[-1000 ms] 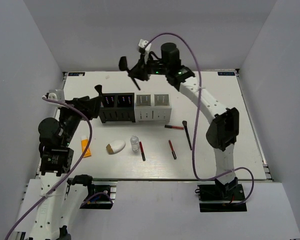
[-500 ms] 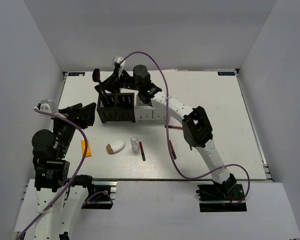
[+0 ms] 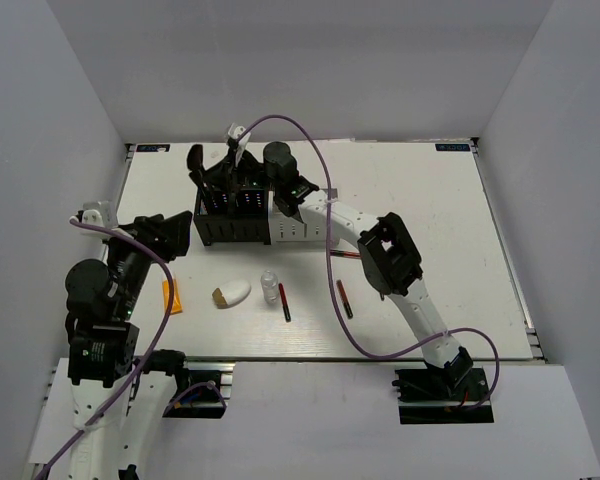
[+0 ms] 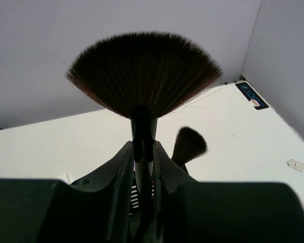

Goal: Organize the makeup

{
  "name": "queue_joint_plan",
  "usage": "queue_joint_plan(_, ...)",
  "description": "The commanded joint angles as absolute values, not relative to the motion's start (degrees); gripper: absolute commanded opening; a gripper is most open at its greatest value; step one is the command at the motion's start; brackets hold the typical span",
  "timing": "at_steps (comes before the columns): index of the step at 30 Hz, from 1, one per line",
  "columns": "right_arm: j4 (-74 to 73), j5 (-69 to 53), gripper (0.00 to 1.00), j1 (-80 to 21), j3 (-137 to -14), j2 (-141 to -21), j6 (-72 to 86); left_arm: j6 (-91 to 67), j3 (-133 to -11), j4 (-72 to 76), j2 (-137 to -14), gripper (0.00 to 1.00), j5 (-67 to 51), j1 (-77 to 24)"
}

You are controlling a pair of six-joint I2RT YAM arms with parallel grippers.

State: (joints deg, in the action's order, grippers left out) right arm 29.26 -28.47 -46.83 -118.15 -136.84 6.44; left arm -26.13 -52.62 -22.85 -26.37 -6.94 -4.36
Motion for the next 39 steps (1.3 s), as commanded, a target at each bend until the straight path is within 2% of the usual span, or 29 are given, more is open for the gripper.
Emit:
queue_joint_plan(1, 30.7, -27.4, 0.20, -46.6, -118.0, -137.1, 3.5, -27.0, -55.1, -24.3, -27.0, 0.80, -7.5, -4.5)
queue_joint_plan(4, 29.9, -27.7, 0.36, -46.5, -118.2, -136.8, 3.3, -27.3, -56.1, -24.9, -28.4, 0.80, -8.7, -4.5)
queue_joint_plan(7, 29.3, -27.8, 0.45, -46.2, -118.1, -136.0, 2.9, -27.9, -56.4, -24.7, -29.3, 0.81, -10.1, -4.5)
queue_joint_plan(12, 28.5, -27.8, 0.46, -45.9, -117.0, -133.2, 2.7, -30.0, -57.5, -24.9, -31.9, 0.80, -11.4, -4.5)
queue_joint_plan(16, 27.3, -26.2, 0.40, -44.2, -114.0, -126.7, 2.5, -30.1, -60.1, -25.7, -37.1, 0.63, -17.5, -4.5)
queue_joint_plan(17, 26.7, -25.8, 0.39, -43.4, -113.0, -125.2, 2.3, -30.4, -60.5, -25.1, -38.1, 0.53, -18.9, -4.5)
queue_joint_plan(18, 26.2, -25.5, 0.38, -42.5, -112.1, -123.8, 1.9, -30.8, -60.4, -24.7, -39.2, 0.49, -21.6, -4.5)
queue_joint_plan(20, 24.3, -23.1, 0.31, -40.9, -108.6, -118.6, 0.9, -32.3, -60.0, -21.9, -42.4, 0.37, -24.1, -4.5)
queue_joint_plan(22, 20.6, -18.1, 0.22, -38.3, -105.5, -112.5, 0.3, -34.4, -59.8, -19.0, -46.4, 0.31, -28.1, -4.5)
queue_joint_plan(23, 19.2, -15.7, 0.16, -37.5, -102.1, -110.4, 0.2, -35.2, -59.2, -17.7, -47.9, 0.24, -29.7, -4.5)
queue_joint_plan(24, 15.3, -12.9, 0.06, -35.4, -100.6, -106.7, -2.5, -36.9, -58.8, -14.4, -49.3, 0.20, -33.5, -5.0)
queue_joint_plan(25, 12.9, -12.0, 0.02, -34.6, -98.6, -105.1, -3.3, -37.7, -58.5, -13.1, -52.6, 0.16, -35.1, -5.0)
queue_joint_plan(27, 3.1, -11.2, 0.00, -31.9, -97.3, -101.0, -6.1, -38.6, -58.7, -10.6, -56.1, 0.11, -37.3, -6.3)
queue_joint_plan(30, -10.7, -9.9, 0.00, -27.5, -93.8, -96.6, -7.6, -38.0, -61.0, -9.8, -61.8, 0.12, -37.5, -9.7)
queue_joint_plan(31, -13.6, -10.0, 0.02, -25.5, -91.6, -95.5, -7.7, -37.6, -61.8, -9.8, -64.3, 0.14, -36.9, -10.6)
queue_joint_plan(32, -16.4, -10.3, 0.09, -23.7, -90.4, -93.4, -8.1, -37.4, -63.3, -9.8, -65.5, 0.17, -36.6, -12.8)
queue_joint_plan(33, -21.4, -10.9, 0.19, -22.9, -89.1, -92.6, -8.3, -36.9, -63.9, -9.8, -66.9, 0.22, -36.2, -14.0)
queue_joint_plan(35, -24.8, -11.7, 0.31, -19.8, -84.0, -89.5, -8.4, -36.5, -64.9, -10.5, -70.7, 0.36, -34.4, -16.4)
queue_joint_plan(36, -26.1, -12.9, 0.41, -19.3, -82.2, -88.4, -9.4, -35.8, -66.0, -10.7, -72.1, 0.53, -33.8, -18.9)
queue_joint_plan(39, -32.8, -15.2, 0.52, -17.2, -76.7, -86.9, -12.2, -34.5, -68.3, -12.6, -76.6, 0.65, -31.1, -23.0)
